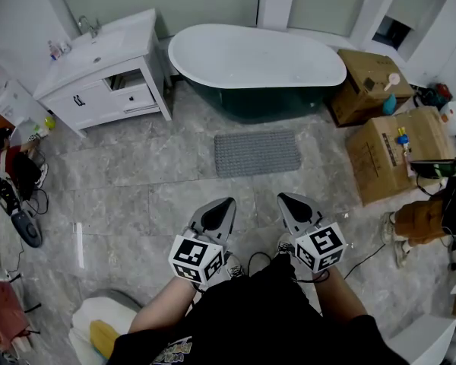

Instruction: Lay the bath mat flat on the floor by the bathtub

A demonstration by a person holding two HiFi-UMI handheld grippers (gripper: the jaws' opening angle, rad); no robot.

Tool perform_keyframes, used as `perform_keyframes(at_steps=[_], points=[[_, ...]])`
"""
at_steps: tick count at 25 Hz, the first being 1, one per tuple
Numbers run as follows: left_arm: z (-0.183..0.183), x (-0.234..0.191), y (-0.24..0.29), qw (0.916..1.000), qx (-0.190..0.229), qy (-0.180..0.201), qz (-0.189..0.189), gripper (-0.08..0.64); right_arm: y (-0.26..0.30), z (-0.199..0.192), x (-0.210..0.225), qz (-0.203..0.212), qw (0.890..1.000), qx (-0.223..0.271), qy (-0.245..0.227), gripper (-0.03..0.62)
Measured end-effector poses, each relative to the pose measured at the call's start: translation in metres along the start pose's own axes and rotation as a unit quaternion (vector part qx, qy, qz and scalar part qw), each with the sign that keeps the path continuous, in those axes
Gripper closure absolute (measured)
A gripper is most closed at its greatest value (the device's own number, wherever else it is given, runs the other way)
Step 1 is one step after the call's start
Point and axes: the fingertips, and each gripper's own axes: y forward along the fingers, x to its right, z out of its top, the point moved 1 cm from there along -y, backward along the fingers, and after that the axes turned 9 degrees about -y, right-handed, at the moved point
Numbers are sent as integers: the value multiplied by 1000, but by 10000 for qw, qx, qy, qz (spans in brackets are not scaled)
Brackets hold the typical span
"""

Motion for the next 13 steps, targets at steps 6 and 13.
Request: perform_keyframes(at_steps=[6,13], points=[[-3,-1,-5,10000,5,-10,7,543,-2,-1,-5,-28,10000,20,12,577],[-7,6,-6,10000,-7,-30,-1,543,-8,-2,-4,-50,10000,38,24,577]])
